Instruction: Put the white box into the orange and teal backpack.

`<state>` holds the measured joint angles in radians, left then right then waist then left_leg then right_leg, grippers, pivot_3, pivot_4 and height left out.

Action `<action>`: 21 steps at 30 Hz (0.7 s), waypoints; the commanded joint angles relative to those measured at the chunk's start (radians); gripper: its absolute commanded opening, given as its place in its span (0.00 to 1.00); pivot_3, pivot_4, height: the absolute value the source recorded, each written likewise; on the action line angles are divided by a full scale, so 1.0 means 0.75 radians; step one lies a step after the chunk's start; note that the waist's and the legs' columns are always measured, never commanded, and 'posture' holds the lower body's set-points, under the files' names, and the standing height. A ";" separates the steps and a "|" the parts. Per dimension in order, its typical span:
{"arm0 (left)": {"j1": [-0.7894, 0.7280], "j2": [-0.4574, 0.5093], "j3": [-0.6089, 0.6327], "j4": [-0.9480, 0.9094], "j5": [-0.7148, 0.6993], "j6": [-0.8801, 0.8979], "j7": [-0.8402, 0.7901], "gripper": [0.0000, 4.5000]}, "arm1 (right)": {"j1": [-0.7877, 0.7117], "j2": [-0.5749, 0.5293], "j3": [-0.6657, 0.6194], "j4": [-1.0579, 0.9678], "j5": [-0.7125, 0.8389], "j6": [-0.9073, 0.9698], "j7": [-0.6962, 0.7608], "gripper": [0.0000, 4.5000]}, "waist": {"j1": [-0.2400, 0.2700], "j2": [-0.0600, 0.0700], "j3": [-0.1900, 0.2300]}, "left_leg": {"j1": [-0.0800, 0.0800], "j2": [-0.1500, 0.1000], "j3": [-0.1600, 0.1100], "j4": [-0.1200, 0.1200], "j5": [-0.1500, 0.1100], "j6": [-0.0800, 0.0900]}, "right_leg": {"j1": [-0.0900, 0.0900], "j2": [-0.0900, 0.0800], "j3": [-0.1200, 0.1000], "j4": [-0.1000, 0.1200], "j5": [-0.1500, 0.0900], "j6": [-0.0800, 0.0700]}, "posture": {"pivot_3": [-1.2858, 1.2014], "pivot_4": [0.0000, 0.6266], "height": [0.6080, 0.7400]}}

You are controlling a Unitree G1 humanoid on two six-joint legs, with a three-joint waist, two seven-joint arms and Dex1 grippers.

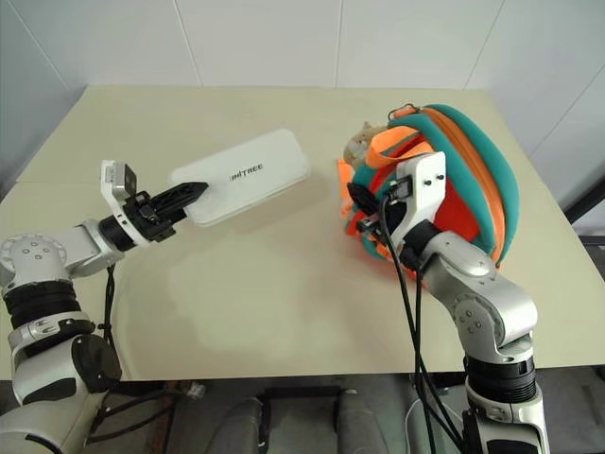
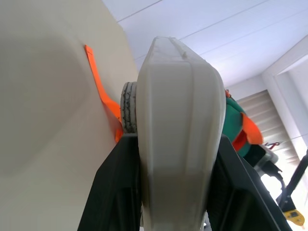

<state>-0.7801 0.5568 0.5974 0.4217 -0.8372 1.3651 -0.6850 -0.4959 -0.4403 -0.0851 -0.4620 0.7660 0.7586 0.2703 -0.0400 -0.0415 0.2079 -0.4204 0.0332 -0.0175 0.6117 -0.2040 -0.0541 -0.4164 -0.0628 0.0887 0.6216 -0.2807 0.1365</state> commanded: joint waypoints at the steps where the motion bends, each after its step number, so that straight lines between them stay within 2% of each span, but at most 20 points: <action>1: 0.037 0.088 -0.027 -0.146 -0.035 -0.113 -0.122 0.28 | -0.067 -0.035 0.001 -0.112 0.105 0.044 0.096 0.00 | -0.002 0.000 0.000 | 0.000 0.000 0.000 -0.001 0.000 0.000 | -0.001 0.000 0.000 0.000 0.000 -0.001 | 0.52 0.24 1.00; 10: 0.119 0.248 -0.050 -0.182 0.015 -0.469 -0.324 0.28 | -0.211 -0.088 0.052 -0.145 0.293 0.133 0.345 0.00 | -0.014 0.000 0.000 | -0.001 0.002 0.001 -0.003 -0.001 -0.001 | -0.002 -0.001 -0.001 -0.002 -0.002 -0.004 | 0.52 0.24 1.00; 21: 0.123 0.318 -0.102 -0.141 0.035 -0.652 -0.434 0.28 | -0.337 -0.125 0.097 -0.157 0.463 0.195 0.543 0.00 | -0.016 0.000 0.000 | -0.002 0.002 0.001 -0.005 -0.001 -0.001 | -0.003 -0.001 -0.001 -0.003 -0.003 -0.005 | 0.52 0.24 1.00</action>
<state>-0.6815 0.7673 0.5176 0.3283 -0.8123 0.9108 -0.9789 -0.7149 -0.5196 0.0009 -0.5188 1.0637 0.9087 0.6365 -0.0522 -0.0415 0.2082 -0.4223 0.0348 -0.0166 0.6083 -0.2048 -0.0550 -0.4189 -0.0632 0.0877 0.6196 -0.2827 0.1331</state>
